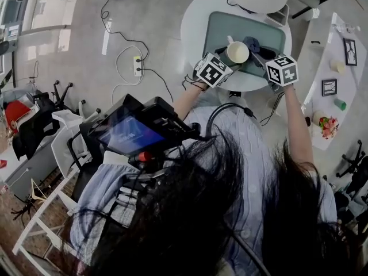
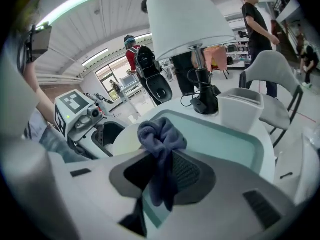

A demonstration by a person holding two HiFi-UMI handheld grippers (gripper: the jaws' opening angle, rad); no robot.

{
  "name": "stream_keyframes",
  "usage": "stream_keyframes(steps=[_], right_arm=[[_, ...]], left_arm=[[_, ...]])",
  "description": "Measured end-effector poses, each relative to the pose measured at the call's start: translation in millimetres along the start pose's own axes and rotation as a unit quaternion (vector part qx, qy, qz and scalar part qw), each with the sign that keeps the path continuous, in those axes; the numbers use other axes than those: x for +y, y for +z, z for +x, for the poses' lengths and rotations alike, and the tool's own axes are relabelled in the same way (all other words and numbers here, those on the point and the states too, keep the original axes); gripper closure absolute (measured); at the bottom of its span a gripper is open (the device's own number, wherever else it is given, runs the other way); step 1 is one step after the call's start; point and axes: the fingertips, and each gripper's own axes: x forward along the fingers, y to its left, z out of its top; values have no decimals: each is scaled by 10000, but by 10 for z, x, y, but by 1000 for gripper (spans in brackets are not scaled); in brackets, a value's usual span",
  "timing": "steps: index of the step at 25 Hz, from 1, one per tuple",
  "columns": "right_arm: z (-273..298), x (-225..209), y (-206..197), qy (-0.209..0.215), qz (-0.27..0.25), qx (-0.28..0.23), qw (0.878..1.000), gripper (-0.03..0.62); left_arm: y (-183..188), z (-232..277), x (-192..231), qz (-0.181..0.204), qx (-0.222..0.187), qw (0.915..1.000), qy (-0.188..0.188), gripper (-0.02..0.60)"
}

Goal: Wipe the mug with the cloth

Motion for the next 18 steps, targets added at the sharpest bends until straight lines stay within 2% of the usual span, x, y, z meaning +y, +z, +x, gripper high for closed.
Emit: stream_keyframes(steps=[6, 14, 18], right_arm=[[-87, 32, -201, -367, 512, -77, 9980, 487], [-226, 240, -416, -478, 899, -211, 9946, 487], [-240, 322, -477, -513, 986, -235, 9935, 487]], left_arm=[[-18, 46, -11, -86, 67, 9998, 150, 233], [-7, 22, -68, -148, 31, 9993, 343, 233], [5, 21, -84, -390, 29, 9981, 473, 233]])
